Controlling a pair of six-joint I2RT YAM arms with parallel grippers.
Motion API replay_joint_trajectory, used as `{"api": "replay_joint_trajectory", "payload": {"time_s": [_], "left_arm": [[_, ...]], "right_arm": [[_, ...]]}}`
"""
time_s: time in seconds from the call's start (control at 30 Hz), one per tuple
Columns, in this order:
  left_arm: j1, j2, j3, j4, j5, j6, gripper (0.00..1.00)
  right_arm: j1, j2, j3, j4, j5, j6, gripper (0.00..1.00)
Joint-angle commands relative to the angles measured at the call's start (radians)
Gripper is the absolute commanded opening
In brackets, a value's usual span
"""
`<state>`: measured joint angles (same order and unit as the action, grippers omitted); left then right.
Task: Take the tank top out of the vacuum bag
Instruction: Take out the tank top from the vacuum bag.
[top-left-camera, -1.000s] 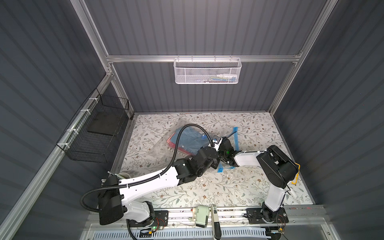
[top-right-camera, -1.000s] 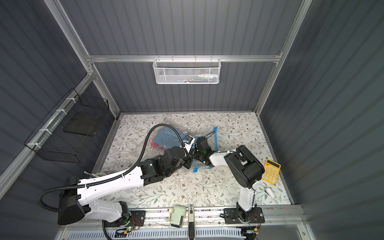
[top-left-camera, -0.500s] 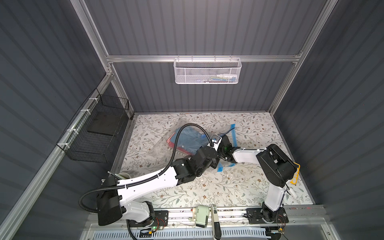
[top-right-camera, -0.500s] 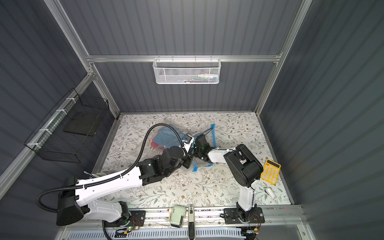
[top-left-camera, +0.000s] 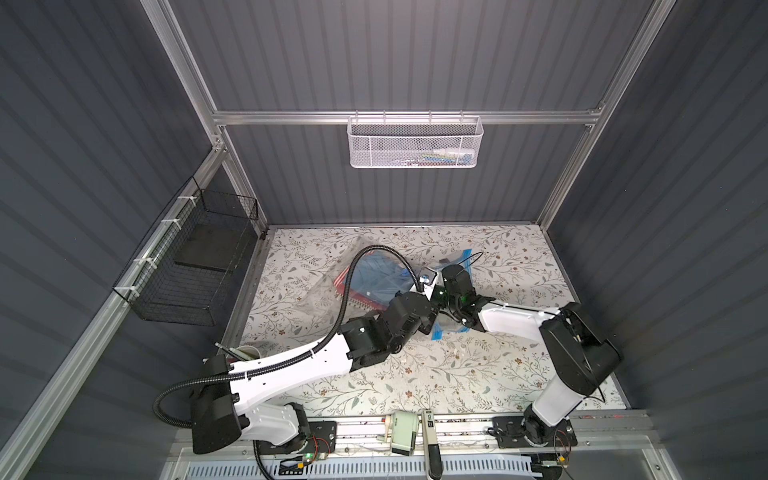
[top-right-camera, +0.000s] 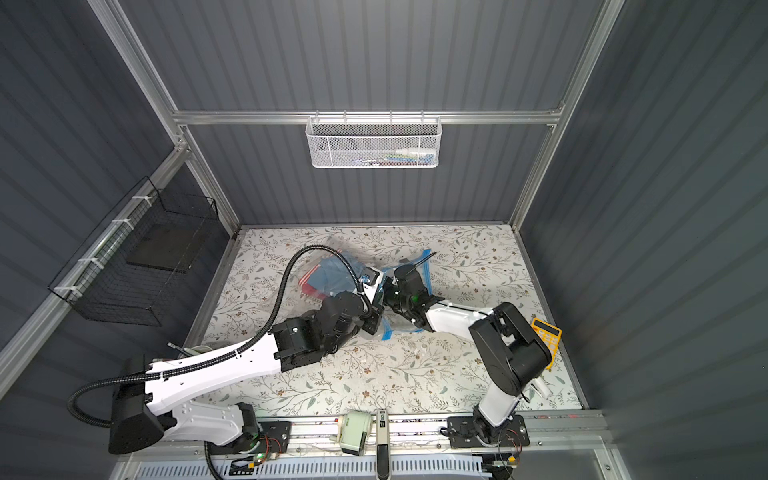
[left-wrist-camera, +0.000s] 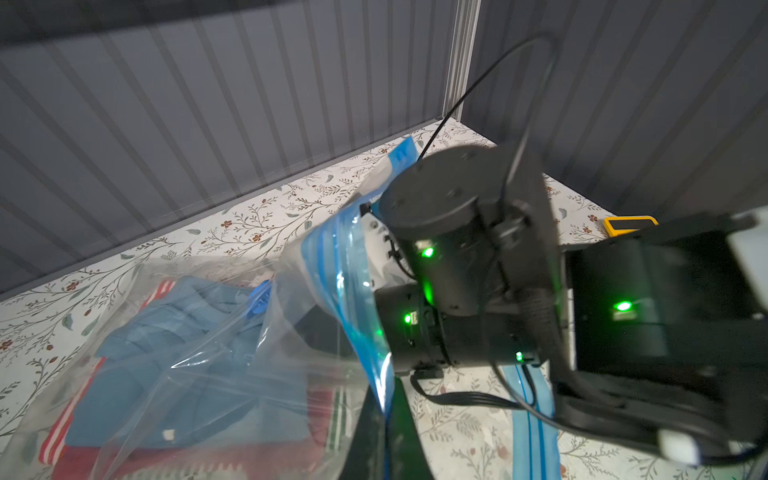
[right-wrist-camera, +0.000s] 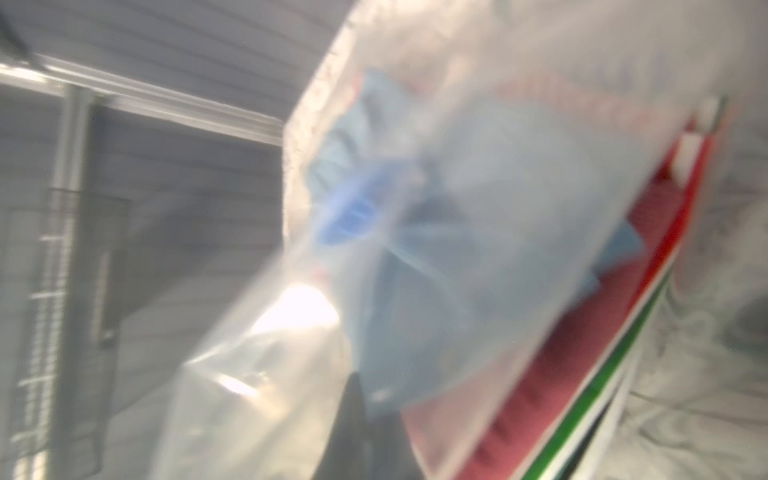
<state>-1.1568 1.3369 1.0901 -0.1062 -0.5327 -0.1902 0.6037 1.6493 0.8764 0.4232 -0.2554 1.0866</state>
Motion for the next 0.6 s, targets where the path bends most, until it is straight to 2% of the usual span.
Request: {"api": "replay_joint_trajectory", "payload": {"time_s": [0.0,0.17,0.37,0.57], "left_arm": [[0.001,-0.028,-0.03,0.031,-0.031,0.008,0.0],[0.002,-0.031,-0.039,0.038,-0.033,0.002,0.0],[0.002,-0.019,-0.04,0.045,-0.012,-0.009,0.0],[0.002,-0.019,-0.048,0.051,-0.005,-0.017,0.0]], "right_arm": [[0.007,-0.089,0.041,-0.092,0.003,-0.054,0.0],[0.01,-0.226,-0.066,-0.112,0.053,-0.049,0.0],[0.008,-0.313,-0.115,-0.184,0.04,-0.04,0.0],[0.01,-0.407,-0.241,-0.213,0.096,-0.007,0.0]]}}
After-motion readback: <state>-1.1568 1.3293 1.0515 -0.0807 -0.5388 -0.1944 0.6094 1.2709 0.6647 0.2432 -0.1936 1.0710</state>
